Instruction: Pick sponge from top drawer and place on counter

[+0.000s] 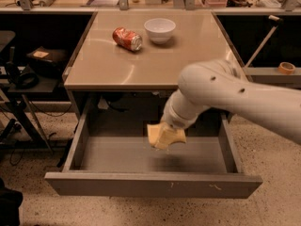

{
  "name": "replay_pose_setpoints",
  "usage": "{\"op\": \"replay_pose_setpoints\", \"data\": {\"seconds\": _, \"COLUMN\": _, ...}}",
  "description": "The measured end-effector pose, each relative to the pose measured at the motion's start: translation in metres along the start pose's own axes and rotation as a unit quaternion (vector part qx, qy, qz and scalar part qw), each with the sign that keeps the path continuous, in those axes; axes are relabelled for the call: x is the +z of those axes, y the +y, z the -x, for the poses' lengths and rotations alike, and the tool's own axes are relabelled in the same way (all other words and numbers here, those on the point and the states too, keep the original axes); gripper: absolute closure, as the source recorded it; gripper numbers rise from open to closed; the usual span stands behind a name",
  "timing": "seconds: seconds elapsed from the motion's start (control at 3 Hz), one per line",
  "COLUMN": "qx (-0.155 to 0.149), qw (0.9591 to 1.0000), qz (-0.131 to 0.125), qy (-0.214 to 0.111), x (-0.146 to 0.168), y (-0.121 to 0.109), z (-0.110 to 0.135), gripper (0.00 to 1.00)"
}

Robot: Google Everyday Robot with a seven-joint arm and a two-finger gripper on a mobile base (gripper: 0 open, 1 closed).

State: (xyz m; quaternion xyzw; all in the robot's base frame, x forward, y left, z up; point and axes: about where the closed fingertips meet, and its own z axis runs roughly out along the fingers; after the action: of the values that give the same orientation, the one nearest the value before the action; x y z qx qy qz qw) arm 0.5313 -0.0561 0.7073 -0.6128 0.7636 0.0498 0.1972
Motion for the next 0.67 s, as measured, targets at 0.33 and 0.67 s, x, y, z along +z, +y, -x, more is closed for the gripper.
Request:
{"op": "replay_pose_setpoints", "data": {"seconds": 0.33, "qx": -0.042, "qw": 0.9971, "qz": -0.062, "qy": 0.017, "x": -0.1, "y": -0.023, "z": 0.093, "gripper": 1.0}}
{"op": "replay_pose_setpoints", "data": {"seconds": 0.67, "qx": -0.06, "qw": 0.9916, "qz": -0.108, "qy": 0.039, "x": -0.162, "y": -0.054, "z": 0.154, "gripper": 1.0}}
